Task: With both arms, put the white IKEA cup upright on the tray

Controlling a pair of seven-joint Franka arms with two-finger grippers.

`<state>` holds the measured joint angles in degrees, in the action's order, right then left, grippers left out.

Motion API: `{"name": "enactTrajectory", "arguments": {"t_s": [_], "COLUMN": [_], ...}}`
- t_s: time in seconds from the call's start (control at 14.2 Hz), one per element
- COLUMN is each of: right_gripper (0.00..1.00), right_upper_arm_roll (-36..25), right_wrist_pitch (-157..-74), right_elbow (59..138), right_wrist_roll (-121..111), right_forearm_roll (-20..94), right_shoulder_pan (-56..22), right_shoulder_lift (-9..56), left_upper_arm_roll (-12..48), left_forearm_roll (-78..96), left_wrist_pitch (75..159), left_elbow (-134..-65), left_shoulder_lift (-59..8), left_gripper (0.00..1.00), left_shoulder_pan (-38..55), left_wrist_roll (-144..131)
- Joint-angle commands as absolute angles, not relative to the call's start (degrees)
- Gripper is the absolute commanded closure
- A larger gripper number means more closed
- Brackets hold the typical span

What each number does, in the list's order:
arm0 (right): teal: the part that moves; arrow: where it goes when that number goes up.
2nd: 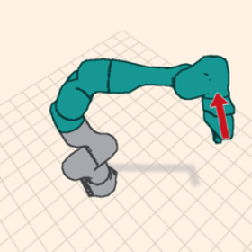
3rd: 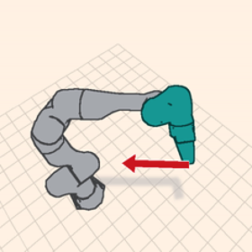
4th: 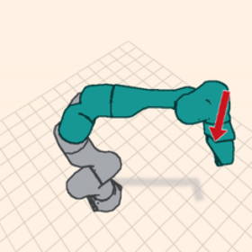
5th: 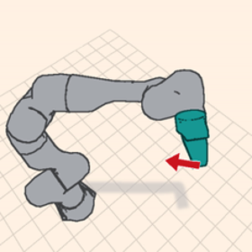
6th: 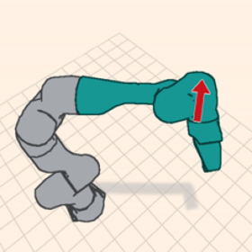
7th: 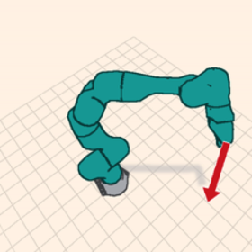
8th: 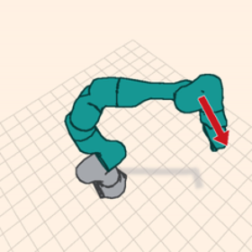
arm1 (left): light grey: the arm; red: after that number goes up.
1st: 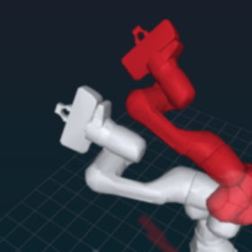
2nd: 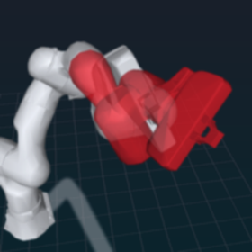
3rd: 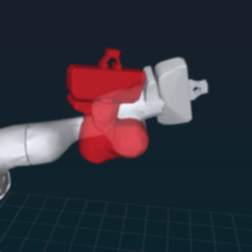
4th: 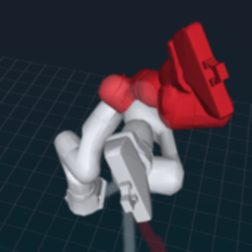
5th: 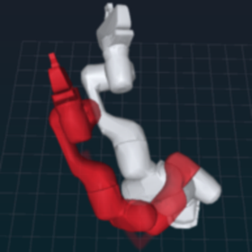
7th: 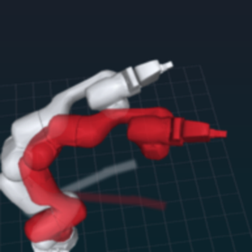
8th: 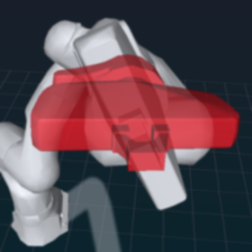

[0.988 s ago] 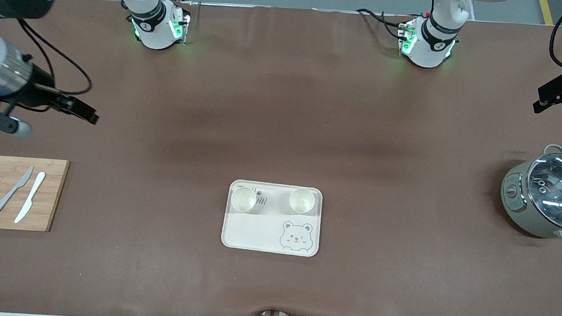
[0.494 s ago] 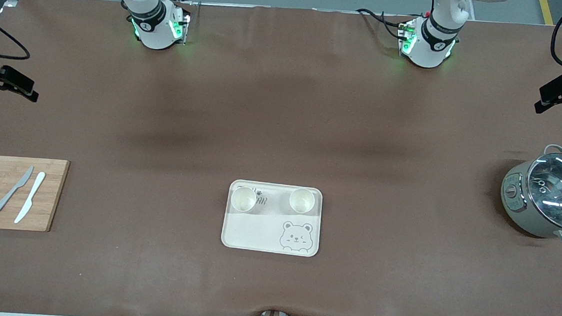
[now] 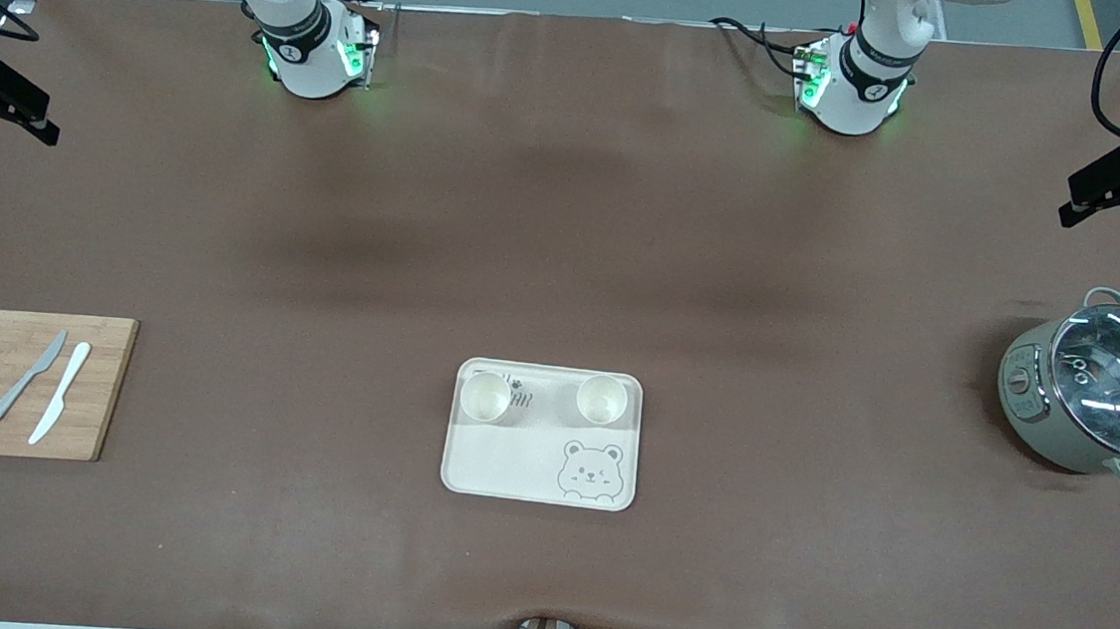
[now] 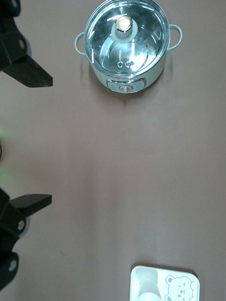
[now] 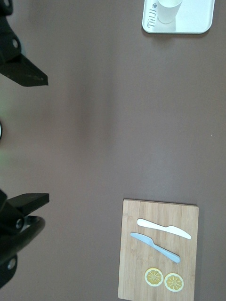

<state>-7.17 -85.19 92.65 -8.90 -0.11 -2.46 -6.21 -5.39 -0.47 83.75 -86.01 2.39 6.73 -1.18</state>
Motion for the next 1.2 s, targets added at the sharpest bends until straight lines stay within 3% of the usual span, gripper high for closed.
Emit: {"name": "enactTrajectory", "arguments": {"t_s": [0.0, 1.13], "right_gripper": [0.0, 0.0], "right_upper_arm_roll": [-6.8, -6.7], "right_wrist_pitch": [-84.5, -83.4], "right_elbow": [93.3, 91.5], "right_wrist_roll": [-9.6, -9.7], "right_forearm_roll": [-0.8, -1.7], "right_shoulder_pan": [-2.0, -2.3], "right_shoulder_lift": [-7.6, -5.9], "left_upper_arm_roll": [-5.2, -4.0], "left_forearm_roll": [-0.9, -2.5], "left_wrist_pitch": [83.4, 82.8], "left_elbow": [-85.4, -84.3], "left_shoulder_lift": [2.5, 0.5], "left_gripper": [0.0, 0.0], "left_shoulder_pan": [7.2, 6.5], "left_wrist_roll": [-1.8, -4.5]}}
